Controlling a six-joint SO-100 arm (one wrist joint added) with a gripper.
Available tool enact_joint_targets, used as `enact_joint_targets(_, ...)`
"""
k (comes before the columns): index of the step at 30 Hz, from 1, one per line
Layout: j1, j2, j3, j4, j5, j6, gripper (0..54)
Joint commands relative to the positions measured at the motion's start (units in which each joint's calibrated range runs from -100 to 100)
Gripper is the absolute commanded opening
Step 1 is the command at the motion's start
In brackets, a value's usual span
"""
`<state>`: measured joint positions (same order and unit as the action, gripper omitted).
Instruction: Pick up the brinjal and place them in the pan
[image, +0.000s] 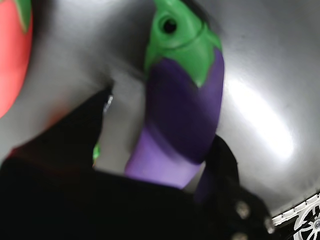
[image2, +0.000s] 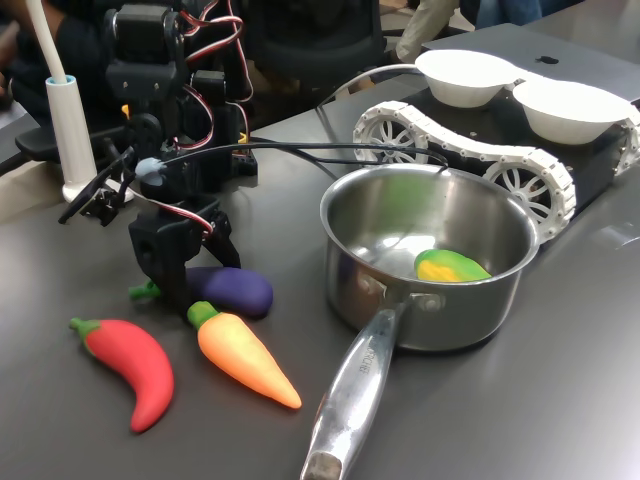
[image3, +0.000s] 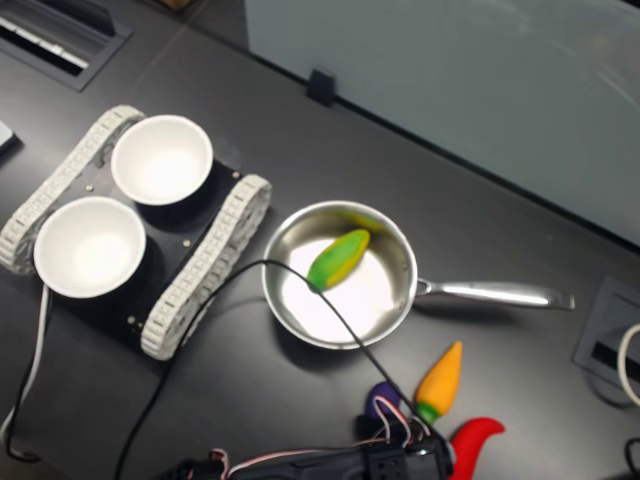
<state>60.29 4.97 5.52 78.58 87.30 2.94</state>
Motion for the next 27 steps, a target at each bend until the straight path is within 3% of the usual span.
enact_joint_targets(1, -1.2, -1.9, 0.9, -3.2, 0.2, 1.3, 30.5)
enact_joint_targets(7, -1.7, -3.0, 4.4, -4.9, -0.1, 1.3, 27.9)
enact_joint_targets(16, -2.3, -3.8, 7.5, -7.4, -1.1, 1.3, 10.4)
enact_joint_targets(24, -3.1, -4.4, 8.6, -7.4, -1.4, 1.7, 1.2)
enact_joint_targets(27, -3.3, -4.8, 9.1, -7.4, -1.8, 1.7, 0.6)
